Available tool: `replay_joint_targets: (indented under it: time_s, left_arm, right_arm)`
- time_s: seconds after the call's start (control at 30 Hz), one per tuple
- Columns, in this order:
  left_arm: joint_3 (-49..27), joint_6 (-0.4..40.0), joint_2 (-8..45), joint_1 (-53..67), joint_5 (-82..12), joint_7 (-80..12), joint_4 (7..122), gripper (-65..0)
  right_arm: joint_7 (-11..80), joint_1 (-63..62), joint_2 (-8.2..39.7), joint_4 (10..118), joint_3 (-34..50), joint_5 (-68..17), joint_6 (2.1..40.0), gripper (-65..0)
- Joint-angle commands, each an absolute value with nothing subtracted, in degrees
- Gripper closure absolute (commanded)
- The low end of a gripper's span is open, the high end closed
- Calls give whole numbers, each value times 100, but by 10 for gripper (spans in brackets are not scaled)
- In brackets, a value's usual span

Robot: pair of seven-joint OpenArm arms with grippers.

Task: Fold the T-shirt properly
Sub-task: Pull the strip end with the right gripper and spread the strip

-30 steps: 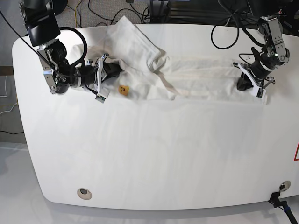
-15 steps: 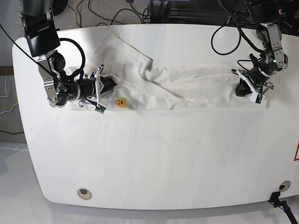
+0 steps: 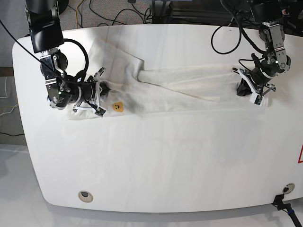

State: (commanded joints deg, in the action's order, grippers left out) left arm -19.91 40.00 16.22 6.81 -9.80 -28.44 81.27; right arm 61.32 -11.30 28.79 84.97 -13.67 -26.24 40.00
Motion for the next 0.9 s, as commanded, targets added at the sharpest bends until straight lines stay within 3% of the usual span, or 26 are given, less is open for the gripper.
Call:
replay_joint_targets:
  time_s: [0.2,0.37,0.47,0.67,0.77,0.83,0.9]
  left_arm:
    - [-2000,4000,1640,664,-980,-2835,8136,0]
    - [-1982,4000,1745,479,-980,-2835,8136,0]
    - [-2000,4000,1754,356,-980,-2835,8145,0]
    - [-2018,4000,1824,338,-980,-2862,8866,0]
    - [-2035,4000,1833,462,-980,-2862,9174,-107]
    - [-2035,4000,1833,585,-980,-2862,9341,-167]
    - [-2035,3881,1824,664,-980,-2862,9490,-179]
  right_arm:
    - [6132,-1156,2870,8752,-1358,-2668,3987,0]
    - [6149,-1059,2835,9455,-1358,-2668,3556,0]
    - [6149,-971,2607,9771,-971,-2668,3336,0]
    - [6149,-611,1868,10360,154,-2624,3319,0]
    - [6132,-470,1684,10633,418,-2607,3275,0]
    - [6114,-356,1543,10862,470,-2369,3029,0]
    - [6035,-242,1358,10976,453,-1903,2914,0]
